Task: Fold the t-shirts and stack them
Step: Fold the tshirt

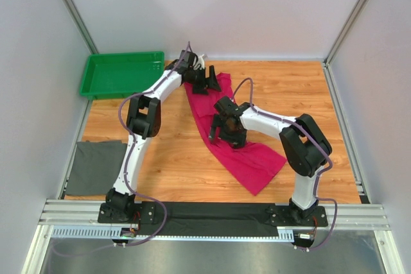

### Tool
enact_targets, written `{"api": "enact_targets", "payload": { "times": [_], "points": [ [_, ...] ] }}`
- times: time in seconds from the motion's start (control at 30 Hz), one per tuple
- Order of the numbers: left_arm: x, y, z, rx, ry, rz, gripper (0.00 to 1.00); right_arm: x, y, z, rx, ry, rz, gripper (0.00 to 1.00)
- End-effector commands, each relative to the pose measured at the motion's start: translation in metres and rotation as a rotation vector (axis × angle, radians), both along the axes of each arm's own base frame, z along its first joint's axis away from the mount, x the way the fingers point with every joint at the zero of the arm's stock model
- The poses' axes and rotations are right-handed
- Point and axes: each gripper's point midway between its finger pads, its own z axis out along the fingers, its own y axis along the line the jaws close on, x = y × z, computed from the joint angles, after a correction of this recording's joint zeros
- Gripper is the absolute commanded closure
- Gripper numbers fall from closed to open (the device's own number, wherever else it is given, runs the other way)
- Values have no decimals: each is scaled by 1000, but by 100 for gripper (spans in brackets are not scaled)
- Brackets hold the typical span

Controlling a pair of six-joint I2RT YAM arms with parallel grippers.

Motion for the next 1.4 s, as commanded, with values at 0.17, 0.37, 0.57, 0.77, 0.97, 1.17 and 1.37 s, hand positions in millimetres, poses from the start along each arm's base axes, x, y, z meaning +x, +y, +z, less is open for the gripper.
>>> {"api": "enact_targets", "payload": {
  "times": [0.17,0.37,0.57,0.77,0.97,1.17,1.37],
  "points": [
    [29,-5,0,-122,-64,-16,9,11,40,-1,129,34,-140,0],
    [26,-4,59,-152,-122,10,9,25,10,26,-57,-121,128,0],
    [4,7,134,-151,-153,75,11,16,-31,59,-179,-236,319,0],
    [-23,17,105,62,-124,164,20,1,-51,80,-198,-262,295,0],
    [-46,13,47,378,-136,218,22,-15,-67,104,-155,-261,224,0],
    [-51,14,-20,530,-35,211,22,-29,-69,115,-93,-260,178,0],
    [-37,-5,-57,450,68,179,21,-46,-57,116,21,-267,167,0]
  ]
}}
